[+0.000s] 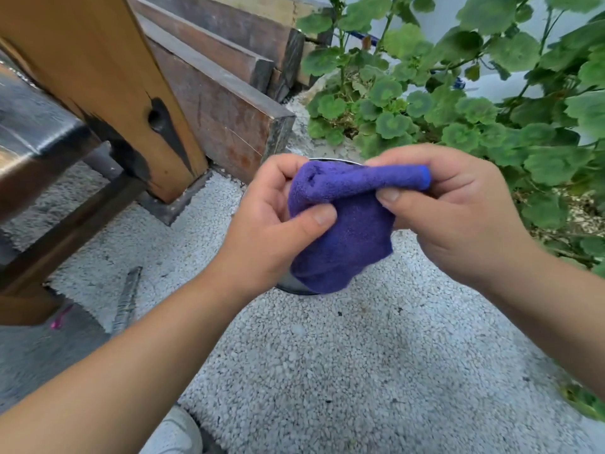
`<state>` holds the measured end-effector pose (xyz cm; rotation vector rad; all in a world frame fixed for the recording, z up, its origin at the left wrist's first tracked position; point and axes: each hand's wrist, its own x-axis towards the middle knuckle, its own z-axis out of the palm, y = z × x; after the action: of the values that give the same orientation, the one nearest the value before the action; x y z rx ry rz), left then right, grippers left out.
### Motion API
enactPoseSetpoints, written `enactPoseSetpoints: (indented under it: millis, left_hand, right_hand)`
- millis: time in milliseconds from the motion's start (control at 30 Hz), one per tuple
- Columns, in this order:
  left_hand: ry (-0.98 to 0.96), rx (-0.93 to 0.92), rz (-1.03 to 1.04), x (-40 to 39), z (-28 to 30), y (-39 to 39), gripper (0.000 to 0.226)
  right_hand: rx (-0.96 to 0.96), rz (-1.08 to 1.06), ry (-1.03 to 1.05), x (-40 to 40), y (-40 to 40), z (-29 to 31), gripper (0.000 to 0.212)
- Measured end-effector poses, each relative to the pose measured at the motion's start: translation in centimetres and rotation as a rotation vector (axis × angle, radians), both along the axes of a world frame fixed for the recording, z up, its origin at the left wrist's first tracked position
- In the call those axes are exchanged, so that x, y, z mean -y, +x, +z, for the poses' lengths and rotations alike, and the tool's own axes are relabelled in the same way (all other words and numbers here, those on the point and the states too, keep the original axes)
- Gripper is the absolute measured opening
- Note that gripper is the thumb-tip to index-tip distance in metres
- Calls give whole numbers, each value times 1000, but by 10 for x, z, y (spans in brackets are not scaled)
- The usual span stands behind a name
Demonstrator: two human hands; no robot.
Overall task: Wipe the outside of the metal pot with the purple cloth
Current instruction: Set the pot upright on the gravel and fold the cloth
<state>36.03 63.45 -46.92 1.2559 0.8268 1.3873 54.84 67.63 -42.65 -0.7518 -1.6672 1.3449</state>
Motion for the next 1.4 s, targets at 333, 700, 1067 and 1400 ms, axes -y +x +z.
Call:
enactPoseSetpoints:
  millis: [333, 700, 1067, 1400]
  left_hand:
    - [-338, 20, -96, 8, -34, -2, 25]
    - [-570, 168, 22, -8, -17, -1, 31]
    - [-810, 516, 185, 54, 132, 63, 52]
    - [-872, 408, 119, 148, 399, 57, 43]
  right_hand:
    - [-306, -32, -789, -28, 26, -7, 36]
    - [-284, 175, -917, 0, 18, -13, 48]
    - [-204, -27, -916, 36, 20, 102, 31]
    - [206, -71, -740, 116, 9, 348, 19]
